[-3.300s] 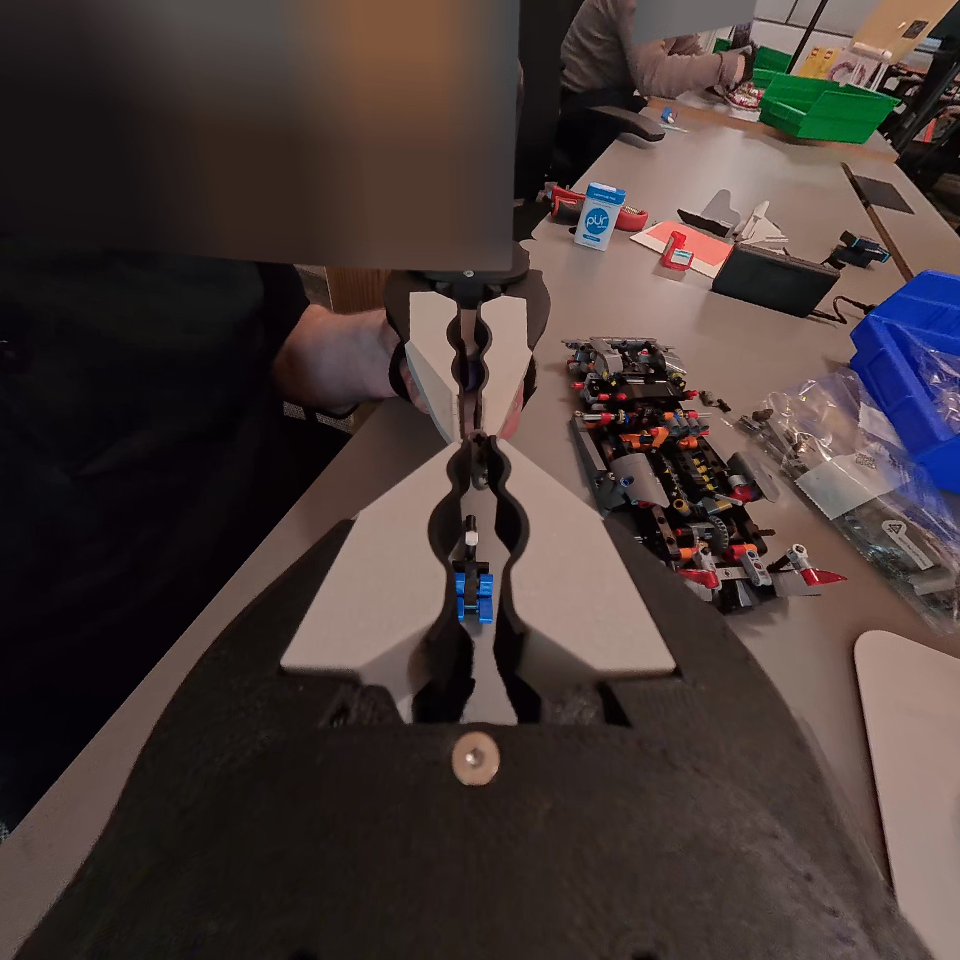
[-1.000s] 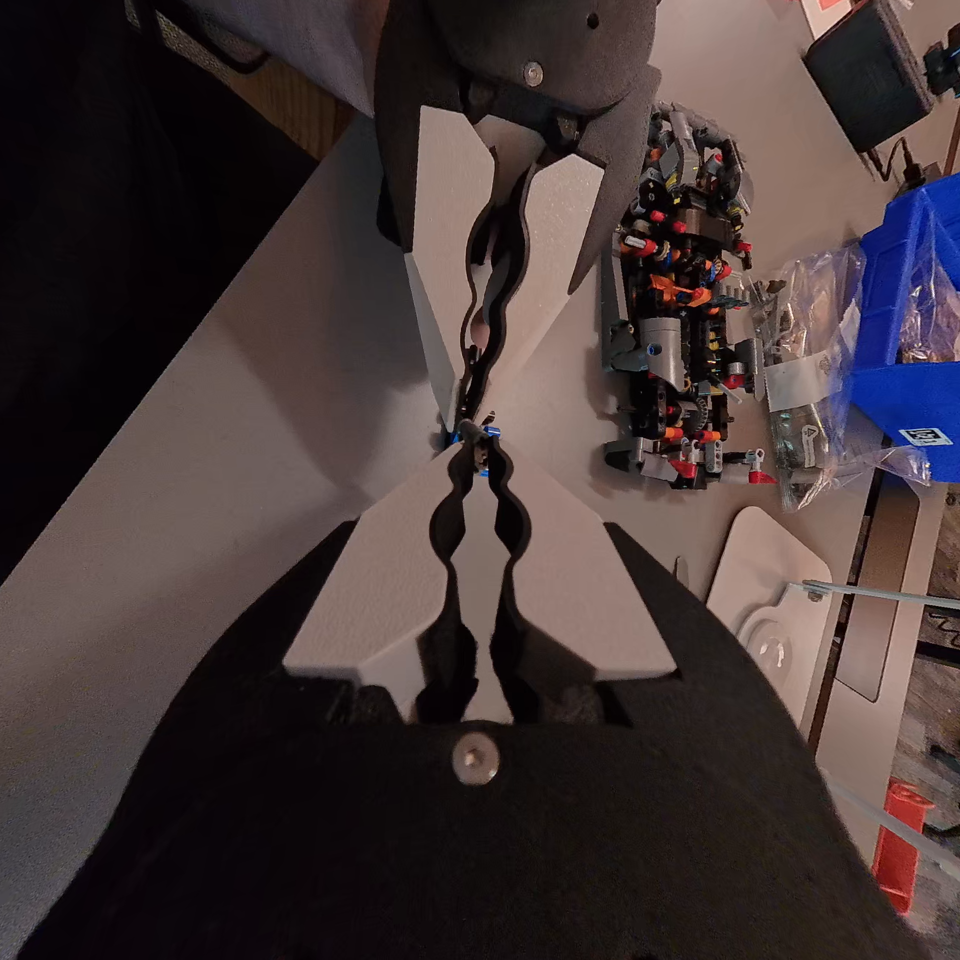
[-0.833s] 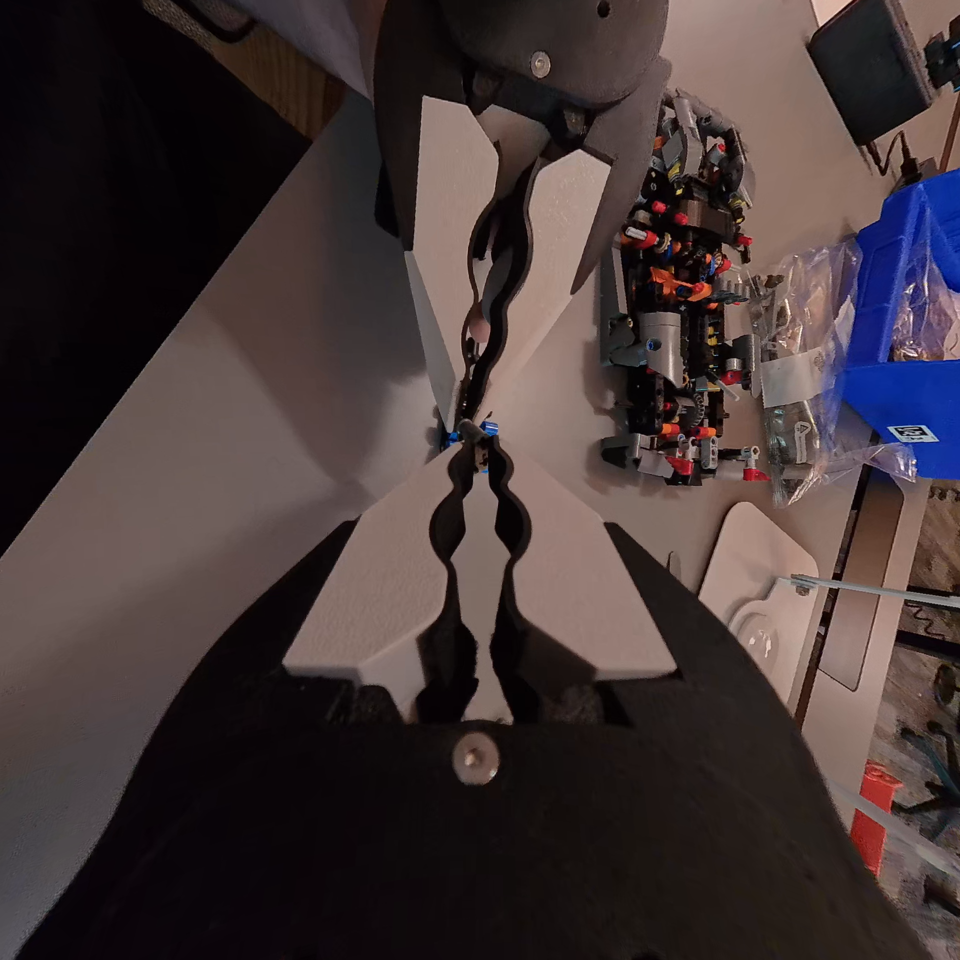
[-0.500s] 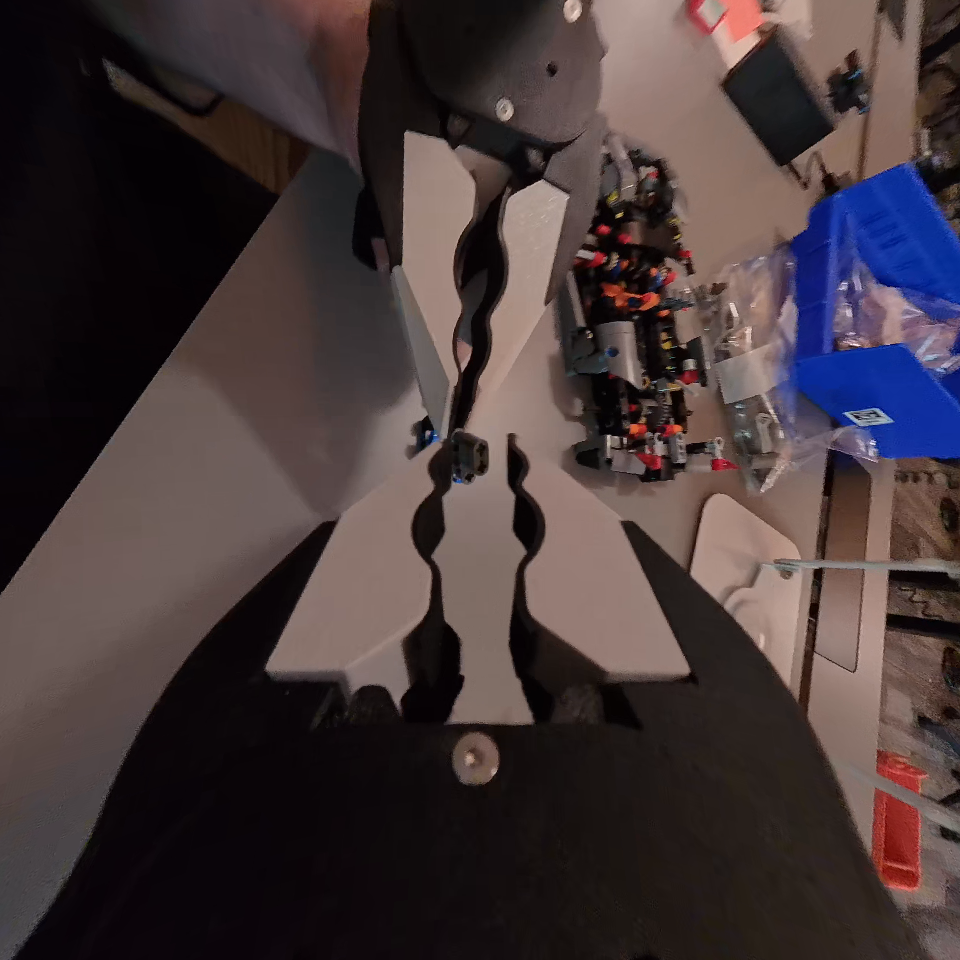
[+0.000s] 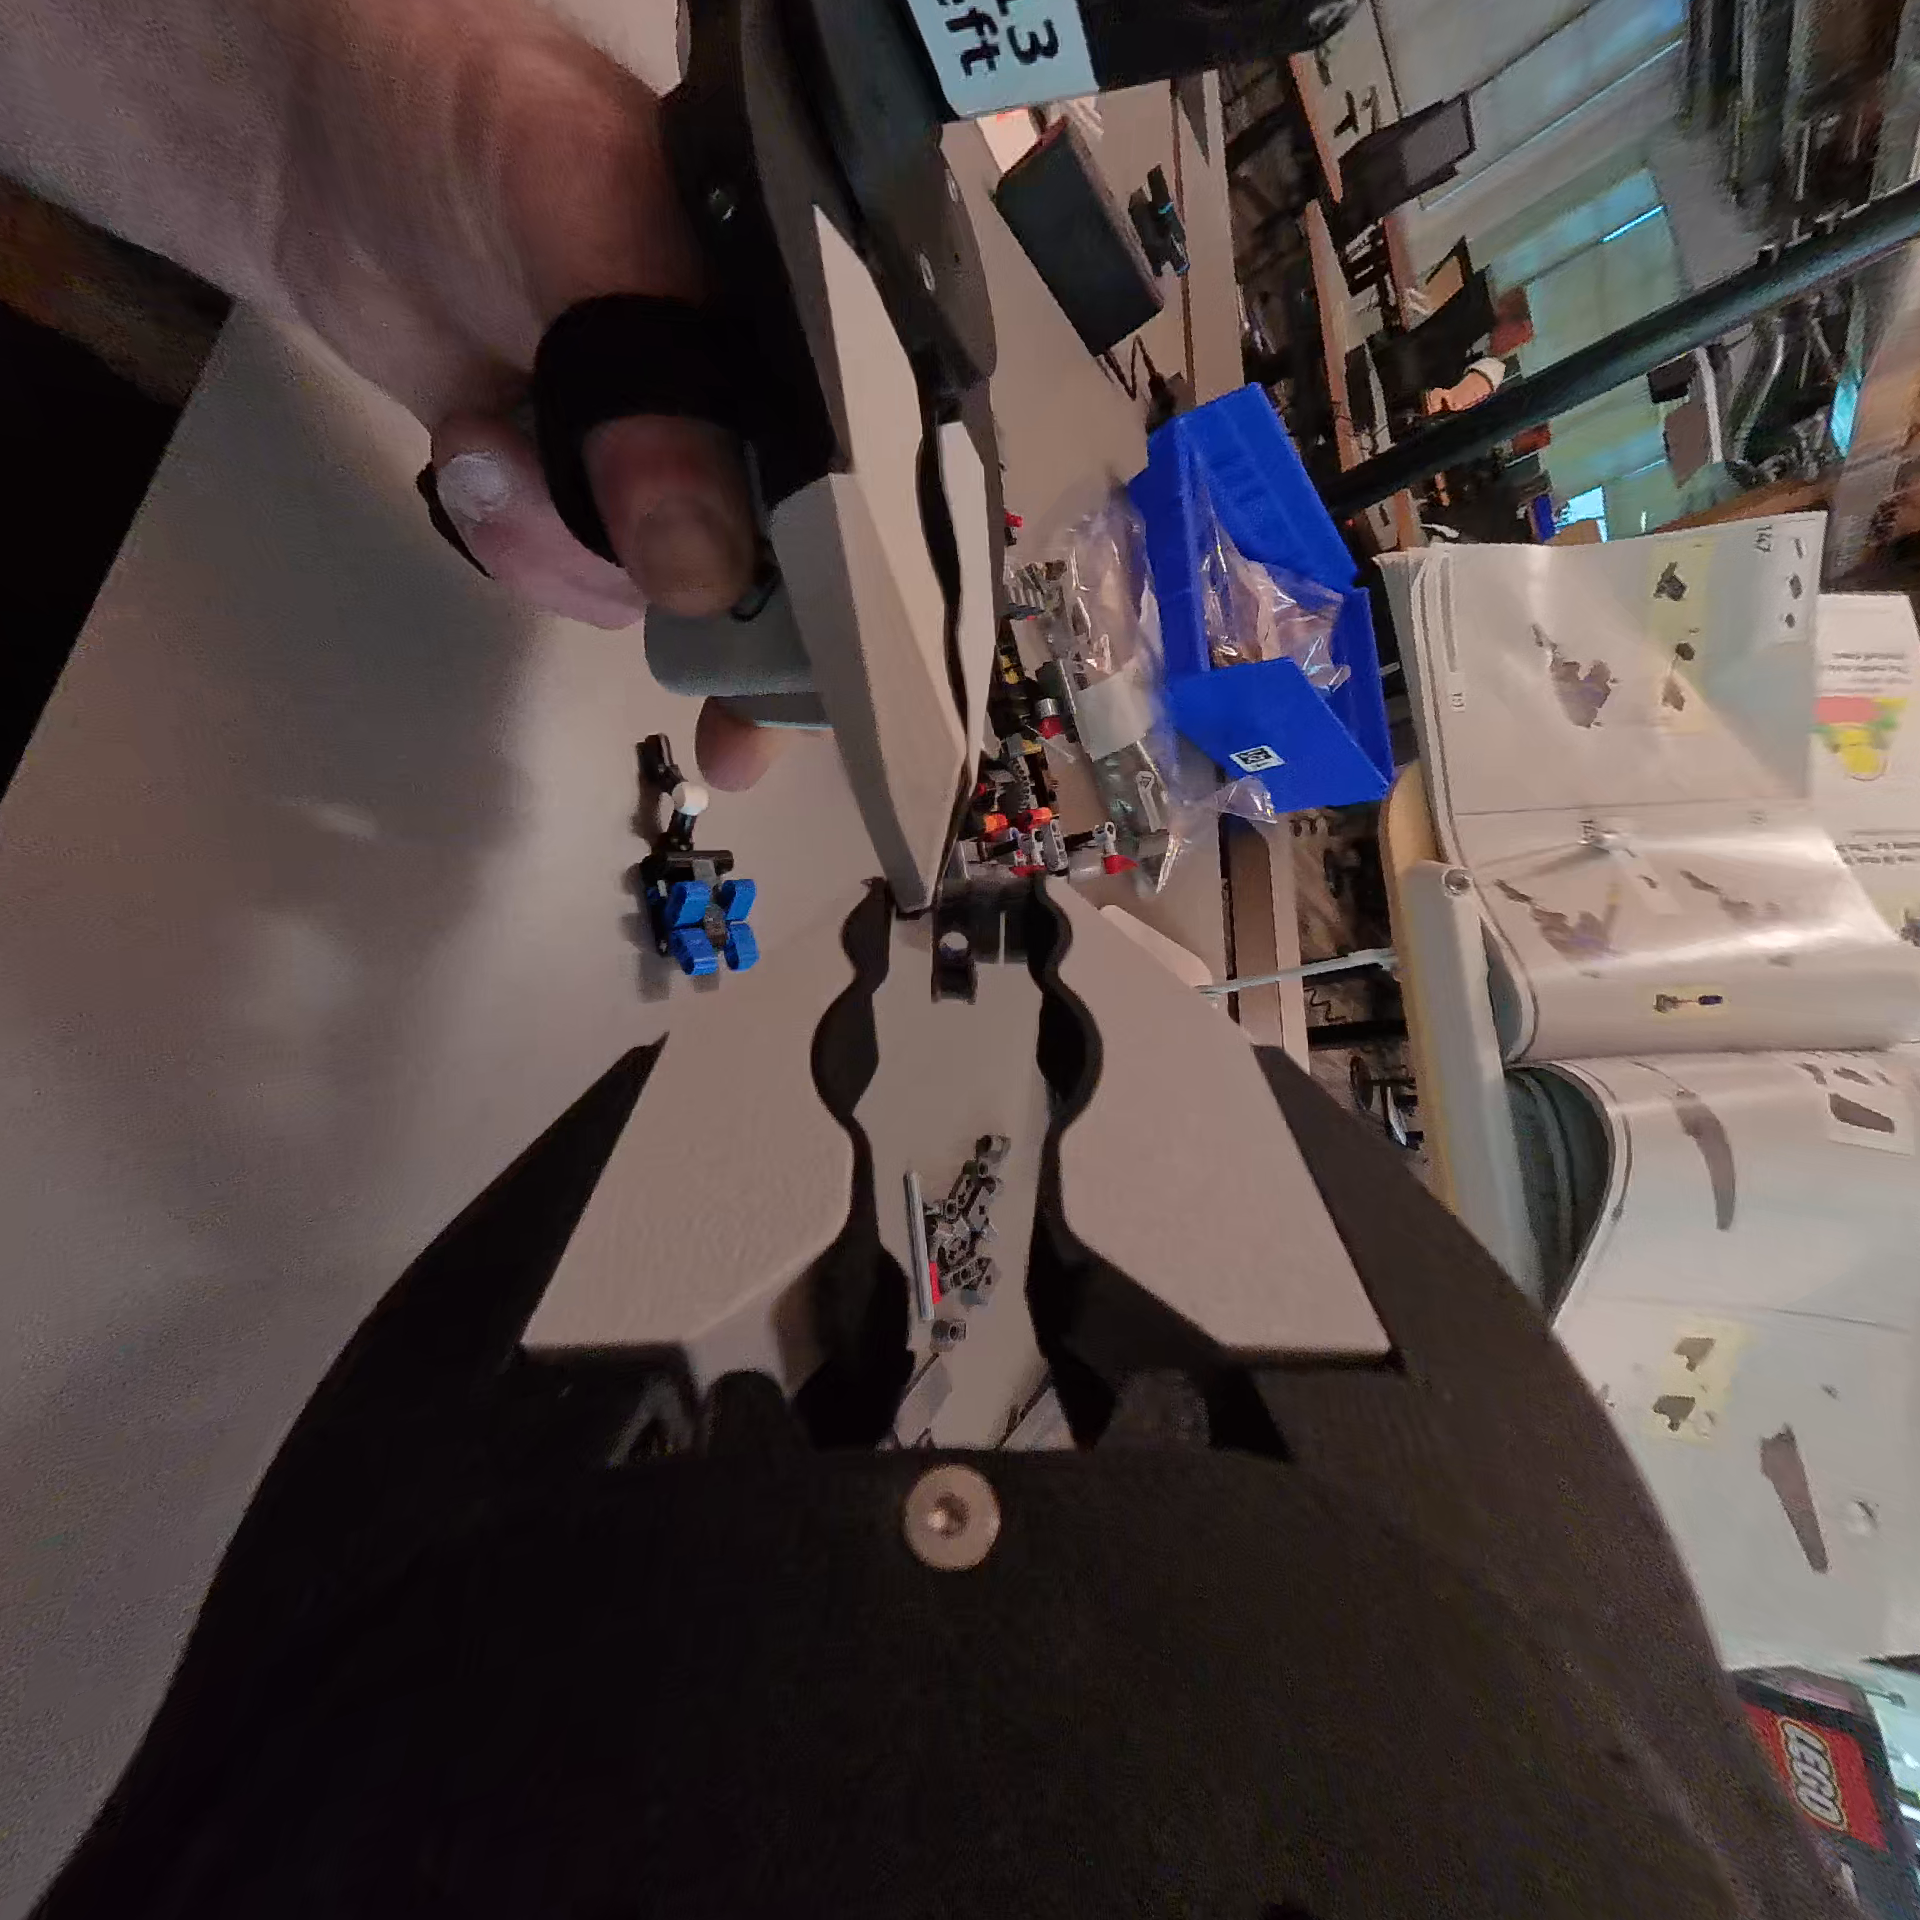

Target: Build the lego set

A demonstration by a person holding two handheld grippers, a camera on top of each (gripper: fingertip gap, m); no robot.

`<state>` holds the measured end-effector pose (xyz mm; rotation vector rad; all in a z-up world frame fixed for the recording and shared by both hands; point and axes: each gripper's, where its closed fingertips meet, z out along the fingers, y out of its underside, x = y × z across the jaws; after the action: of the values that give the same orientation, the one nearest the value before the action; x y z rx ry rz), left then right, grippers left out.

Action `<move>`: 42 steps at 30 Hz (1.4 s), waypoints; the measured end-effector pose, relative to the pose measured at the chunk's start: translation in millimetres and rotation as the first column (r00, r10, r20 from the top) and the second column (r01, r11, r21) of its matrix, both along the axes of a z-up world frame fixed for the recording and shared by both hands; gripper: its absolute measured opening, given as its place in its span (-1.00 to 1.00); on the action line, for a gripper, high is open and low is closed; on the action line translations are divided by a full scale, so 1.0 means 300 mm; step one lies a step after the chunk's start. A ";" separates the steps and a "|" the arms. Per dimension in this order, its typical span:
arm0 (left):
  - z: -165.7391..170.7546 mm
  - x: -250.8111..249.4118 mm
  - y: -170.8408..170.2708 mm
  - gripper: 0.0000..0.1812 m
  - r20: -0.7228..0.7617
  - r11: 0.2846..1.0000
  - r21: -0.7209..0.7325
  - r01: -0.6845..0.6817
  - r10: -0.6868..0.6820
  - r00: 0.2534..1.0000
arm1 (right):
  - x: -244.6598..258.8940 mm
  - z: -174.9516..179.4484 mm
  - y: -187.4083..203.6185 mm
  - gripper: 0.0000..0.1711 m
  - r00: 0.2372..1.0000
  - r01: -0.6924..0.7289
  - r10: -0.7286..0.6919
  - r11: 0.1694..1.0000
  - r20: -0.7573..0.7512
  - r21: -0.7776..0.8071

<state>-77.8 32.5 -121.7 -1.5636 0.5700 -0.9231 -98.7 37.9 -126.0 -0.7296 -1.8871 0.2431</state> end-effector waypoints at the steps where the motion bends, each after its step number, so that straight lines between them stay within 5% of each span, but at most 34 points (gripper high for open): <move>1: 0.002 0.006 -0.003 -1.00 0.004 1.000 -0.001 0.004 -0.004 1.000 | 0.004 0.006 -0.001 -0.73 1.000 0.007 -0.007 1.000 -0.007 0.001; 17: -0.004 0.020 -0.011 -1.00 0.081 0.999 -0.037 0.008 -0.005 0.997 | 0.019 -0.006 -0.008 -0.74 0.999 0.005 -0.004 1.000 0.048 -0.020; 18: 0.005 0.015 -0.008 -1.00 0.124 0.999 -0.041 0.010 -0.005 0.992 | 0.016 0.001 -0.004 -0.71 0.999 0.014 -0.012 0.999 0.034 -0.044; 20: 0.028 -0.005 -0.002 -0.99 0.212 0.999 -0.046 0.009 0.000 0.977 | 0.022 0.016 0.020 -0.34 0.997 0.072 -0.071 0.995 0.016 -0.065; 23: 0.046 -0.026 -0.004 -0.99 0.319 0.998 -0.055 0.039 -0.019 0.947 | 0.037 0.044 0.010 -0.55 0.996 0.064 -0.073 0.980 -0.042 -0.187; 29: 0.053 0.003 -0.028 -0.99 0.358 0.994 -0.053 0.096 -0.071 0.931 | 0.037 0.051 0.003 -0.85 0.992 0.075 -0.089 0.985 -0.089 -0.153; 42: 0.093 -0.042 -0.104 -0.97 0.391 0.997 0.005 0.082 -0.078 0.917 | -0.012 0.082 -0.078 -0.95 0.996 0.022 -0.032 0.993 -0.085 -0.117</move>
<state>-90.6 1.4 -93.8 -1.3217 0.3440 -1.2658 -102.4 14.4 -101.2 -0.8095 -1.7906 0.3648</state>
